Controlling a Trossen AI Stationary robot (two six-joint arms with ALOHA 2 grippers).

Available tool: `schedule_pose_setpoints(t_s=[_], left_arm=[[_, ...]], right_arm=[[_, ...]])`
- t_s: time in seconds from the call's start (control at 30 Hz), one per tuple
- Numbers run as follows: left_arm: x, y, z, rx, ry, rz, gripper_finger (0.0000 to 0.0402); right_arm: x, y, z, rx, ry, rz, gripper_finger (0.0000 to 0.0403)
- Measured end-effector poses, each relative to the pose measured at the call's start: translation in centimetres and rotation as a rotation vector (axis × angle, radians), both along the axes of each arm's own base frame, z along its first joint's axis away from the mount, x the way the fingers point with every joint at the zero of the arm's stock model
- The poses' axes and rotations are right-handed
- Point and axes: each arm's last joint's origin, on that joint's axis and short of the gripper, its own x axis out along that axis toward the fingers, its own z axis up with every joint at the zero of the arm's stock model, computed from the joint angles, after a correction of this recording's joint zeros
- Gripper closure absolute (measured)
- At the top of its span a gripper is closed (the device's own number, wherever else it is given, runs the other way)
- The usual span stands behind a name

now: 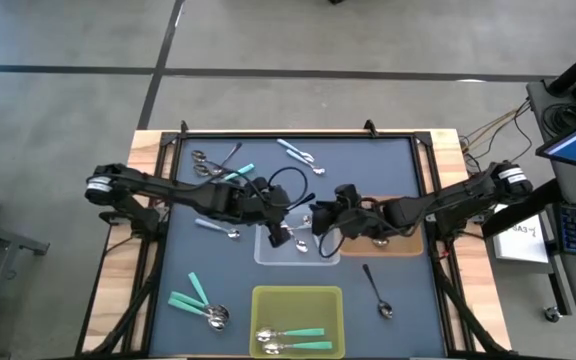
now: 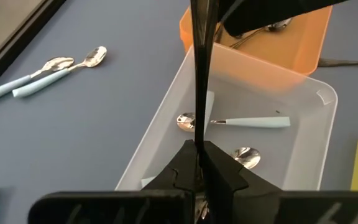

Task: Sort silverware by color (type)
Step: Put the black spoon into the orange bin

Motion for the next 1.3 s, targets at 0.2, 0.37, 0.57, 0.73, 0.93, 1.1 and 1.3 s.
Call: schedule_pose_setpoints(t_s=[0.2,0.37,0.57,0.73,0.93,1.1,1.3], left_arm=[[0.1,0.0,-0.3,-0.026,-0.012,0.029,0.0402],[0.3,0.0,0.0,-0.037,-0.047,0.036,0.0402],[0.5,0.0,0.1,-0.053,-0.081,0.048,0.0402],[0.6,0.1,0.3,-0.054,-0.100,0.054,0.0401],[0.7,0.2,0.3,-0.055,-0.105,0.057,0.0401],[0.9,0.2,0.5,-0.059,-0.132,0.057,0.0401],[1.0,0.2,0.6,-0.062,-0.153,0.056,0.0401]], right_arm=[[-0.3,-0.1,-0.7,0.024,-0.120,0.051,0.0275],[-0.3,-0.5,-1.2,0.033,-0.180,0.037,0.0275],[-0.1,-0.7,-1.0,0.035,-0.205,0.028,0.0275],[0.0,-0.8,-0.7,0.022,-0.226,0.034,0.0275],[0.2,-0.7,-0.1,-0.010,-0.269,0.062,0.0275],[0.3,-0.9,-0.1,-0.010,-0.274,0.055,0.0275],[0.4,-1.5,0.0,-0.044,-0.274,0.040,0.0275]])
